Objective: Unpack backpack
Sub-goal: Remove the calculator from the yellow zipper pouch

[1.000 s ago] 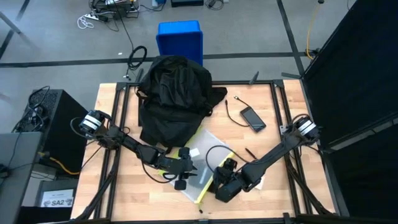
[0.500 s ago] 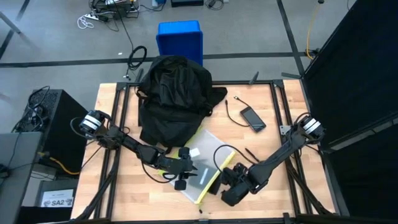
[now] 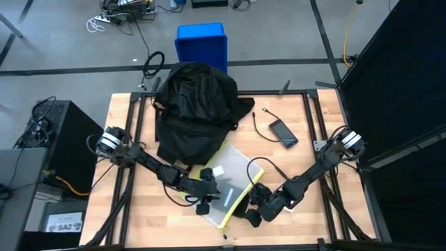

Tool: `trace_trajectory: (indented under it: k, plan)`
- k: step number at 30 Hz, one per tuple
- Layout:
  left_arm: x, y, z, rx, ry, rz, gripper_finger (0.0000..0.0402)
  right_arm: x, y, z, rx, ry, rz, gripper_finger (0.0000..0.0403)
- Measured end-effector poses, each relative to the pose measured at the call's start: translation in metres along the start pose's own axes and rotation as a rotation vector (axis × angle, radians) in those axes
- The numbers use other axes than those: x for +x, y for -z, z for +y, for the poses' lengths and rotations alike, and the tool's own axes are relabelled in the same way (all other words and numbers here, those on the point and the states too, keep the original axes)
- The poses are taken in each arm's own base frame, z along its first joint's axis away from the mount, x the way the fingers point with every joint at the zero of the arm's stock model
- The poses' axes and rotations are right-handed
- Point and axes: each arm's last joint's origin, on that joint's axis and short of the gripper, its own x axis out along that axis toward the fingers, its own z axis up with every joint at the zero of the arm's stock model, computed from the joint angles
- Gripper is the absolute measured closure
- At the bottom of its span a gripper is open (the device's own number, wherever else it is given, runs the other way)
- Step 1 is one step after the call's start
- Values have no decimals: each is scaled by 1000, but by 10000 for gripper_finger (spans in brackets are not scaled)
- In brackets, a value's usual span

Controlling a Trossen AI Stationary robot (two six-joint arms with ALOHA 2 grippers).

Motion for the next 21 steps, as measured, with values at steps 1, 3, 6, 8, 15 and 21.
trace_trajectory:
  k: [1,3,6,8,15,21]
  plan:
    - [2,0,0,-3,12,-3,314,1,0,-2,5,-10,-4,23]
    - [7,2,2,-10,19,-6,314,2,-2,-3,12,-18,-11,25]
    - [8,0,5,-22,36,-19,314,3,-5,-4,-1,-26,-14,29]
    - [9,-1,6,-26,34,-22,315,4,-7,-4,-14,-31,-16,31]
    - [9,-2,6,-26,37,-33,314,6,-11,2,-78,-101,-81,42]
    - [9,-3,6,-26,41,-43,315,4,-19,13,-85,-192,-172,51]
